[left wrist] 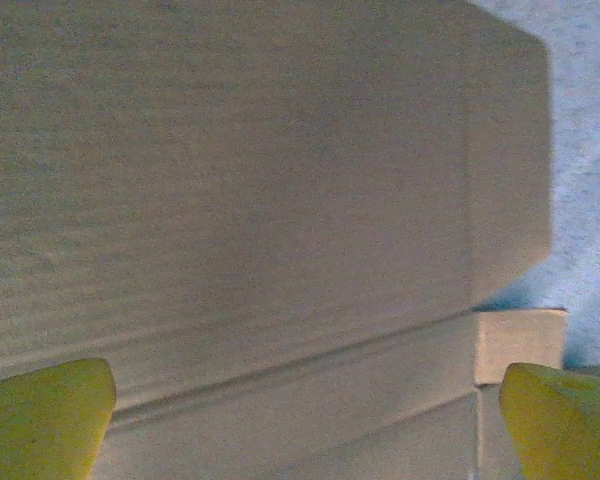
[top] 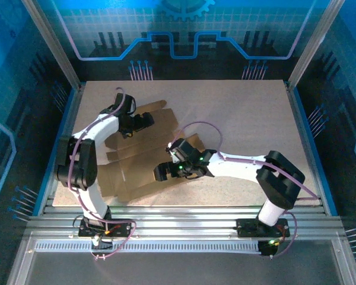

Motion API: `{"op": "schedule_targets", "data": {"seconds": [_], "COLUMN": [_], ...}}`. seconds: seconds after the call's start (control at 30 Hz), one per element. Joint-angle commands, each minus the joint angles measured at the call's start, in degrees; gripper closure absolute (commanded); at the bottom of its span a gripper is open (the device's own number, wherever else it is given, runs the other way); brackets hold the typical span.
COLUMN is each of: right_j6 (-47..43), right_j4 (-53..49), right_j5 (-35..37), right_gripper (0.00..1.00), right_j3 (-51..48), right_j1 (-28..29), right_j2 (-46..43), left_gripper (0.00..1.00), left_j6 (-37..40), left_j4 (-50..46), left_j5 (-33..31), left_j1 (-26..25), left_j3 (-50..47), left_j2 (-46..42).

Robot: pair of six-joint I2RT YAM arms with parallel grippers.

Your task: Fold the paper box

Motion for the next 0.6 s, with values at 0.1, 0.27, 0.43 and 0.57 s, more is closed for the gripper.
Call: {"op": "schedule_targets", "data": {"seconds": [0.1,0.27,0.43,0.57], "right_j6": [1.7,1.5,1.3,1.5], "right_j4": [-4.3,-7.6,-9.7,-9.7], "right_j5": [2.6,5.0,7.2,7.4], "right_gripper": [0.00,0.00,0.00,0.00], "right_j3": [5.1,7.5,8.2,7.8], "right_j1": [1.8,2.7,3.1,3.1], "right_j2": [5.2,7.6,8.4,8.8], "left_gripper": [0.01,0.01,0.00,0.01], "left_j6": [2.7,2.1,2.0,1.6], "left_j4": [-7.8,-9.6,-9.8,-9.3], "left_j5": [-4.7,-5.8,-6.1,-5.1], "left_j1": [0.6,0.9,1.0,1.0], "left_j3": [7.2,9.1,9.0,8.3], "left_j2": [6.1,9.5,11.1,11.4]}}
